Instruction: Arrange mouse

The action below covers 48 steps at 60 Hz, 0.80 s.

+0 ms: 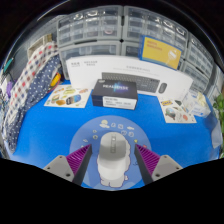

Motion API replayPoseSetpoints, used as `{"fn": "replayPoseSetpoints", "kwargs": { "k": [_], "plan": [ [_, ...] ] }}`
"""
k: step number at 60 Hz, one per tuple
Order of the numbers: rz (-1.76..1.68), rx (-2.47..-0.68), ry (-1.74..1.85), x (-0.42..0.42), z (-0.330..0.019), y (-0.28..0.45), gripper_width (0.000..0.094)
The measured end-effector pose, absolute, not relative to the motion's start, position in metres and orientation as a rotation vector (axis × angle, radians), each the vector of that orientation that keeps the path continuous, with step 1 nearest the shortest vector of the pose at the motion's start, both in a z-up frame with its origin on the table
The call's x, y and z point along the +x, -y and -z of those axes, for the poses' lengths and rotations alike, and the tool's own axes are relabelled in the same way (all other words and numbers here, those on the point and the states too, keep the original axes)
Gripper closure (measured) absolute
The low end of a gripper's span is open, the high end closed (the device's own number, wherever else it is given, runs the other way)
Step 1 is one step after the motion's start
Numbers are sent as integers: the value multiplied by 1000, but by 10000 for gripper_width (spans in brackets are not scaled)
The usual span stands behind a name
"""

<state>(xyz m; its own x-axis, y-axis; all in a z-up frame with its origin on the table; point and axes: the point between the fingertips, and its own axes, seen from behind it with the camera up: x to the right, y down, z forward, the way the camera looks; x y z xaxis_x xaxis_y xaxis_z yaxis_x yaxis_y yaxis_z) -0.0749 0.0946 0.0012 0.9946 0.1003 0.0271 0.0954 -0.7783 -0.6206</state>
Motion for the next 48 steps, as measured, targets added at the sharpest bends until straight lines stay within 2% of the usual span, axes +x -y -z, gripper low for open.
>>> {"fn": "replayPoseSetpoints", "kwargs": {
  "k": [27,37,48],
  "plan": [
    [17,-2217,18,-14,-185,-92,66],
    [33,-2173,-35,13,-212,-82,71],
    [58,-2191,-34,29,-209,-70,74]
  ]
}}
